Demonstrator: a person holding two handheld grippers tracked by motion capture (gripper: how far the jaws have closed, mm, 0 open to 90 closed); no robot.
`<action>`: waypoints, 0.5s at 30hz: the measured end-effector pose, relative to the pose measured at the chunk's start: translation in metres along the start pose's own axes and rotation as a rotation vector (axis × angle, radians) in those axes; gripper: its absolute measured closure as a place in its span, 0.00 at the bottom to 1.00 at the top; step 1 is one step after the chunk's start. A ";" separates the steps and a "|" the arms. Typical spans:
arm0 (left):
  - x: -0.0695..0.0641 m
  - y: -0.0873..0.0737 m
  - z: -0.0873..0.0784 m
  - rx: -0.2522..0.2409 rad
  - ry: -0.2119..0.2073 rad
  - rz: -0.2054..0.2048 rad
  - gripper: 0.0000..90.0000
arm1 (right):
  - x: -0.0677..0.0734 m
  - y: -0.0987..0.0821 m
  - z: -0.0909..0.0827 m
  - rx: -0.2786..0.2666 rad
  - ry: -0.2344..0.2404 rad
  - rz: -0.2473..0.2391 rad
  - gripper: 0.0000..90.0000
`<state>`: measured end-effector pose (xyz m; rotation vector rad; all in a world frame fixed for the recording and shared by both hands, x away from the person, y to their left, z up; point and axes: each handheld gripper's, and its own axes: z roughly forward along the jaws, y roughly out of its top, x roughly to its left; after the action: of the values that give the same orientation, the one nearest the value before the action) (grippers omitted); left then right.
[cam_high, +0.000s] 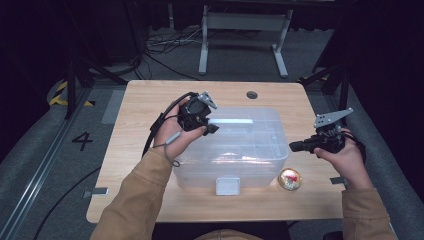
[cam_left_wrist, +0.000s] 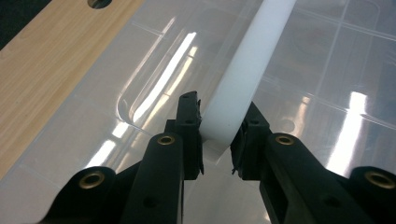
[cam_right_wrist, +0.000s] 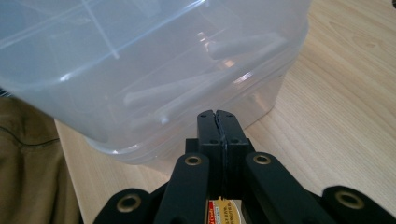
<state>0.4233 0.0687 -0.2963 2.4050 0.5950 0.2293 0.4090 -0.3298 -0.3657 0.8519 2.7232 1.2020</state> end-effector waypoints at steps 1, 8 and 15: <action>0.001 0.001 -0.001 0.000 0.004 -0.002 0.84 | 0.001 0.000 0.000 0.001 0.006 -0.004 1.00; 0.007 0.006 -0.004 0.005 -0.010 -0.017 0.84 | 0.005 0.002 0.001 0.018 0.042 -0.026 1.00; 0.012 0.010 -0.005 0.002 -0.028 -0.040 0.83 | 0.007 0.001 0.004 0.064 0.071 -0.041 1.00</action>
<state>0.4362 0.0705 -0.2856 2.3919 0.6301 0.1775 0.4044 -0.3224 -0.3665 0.7706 2.8352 1.1655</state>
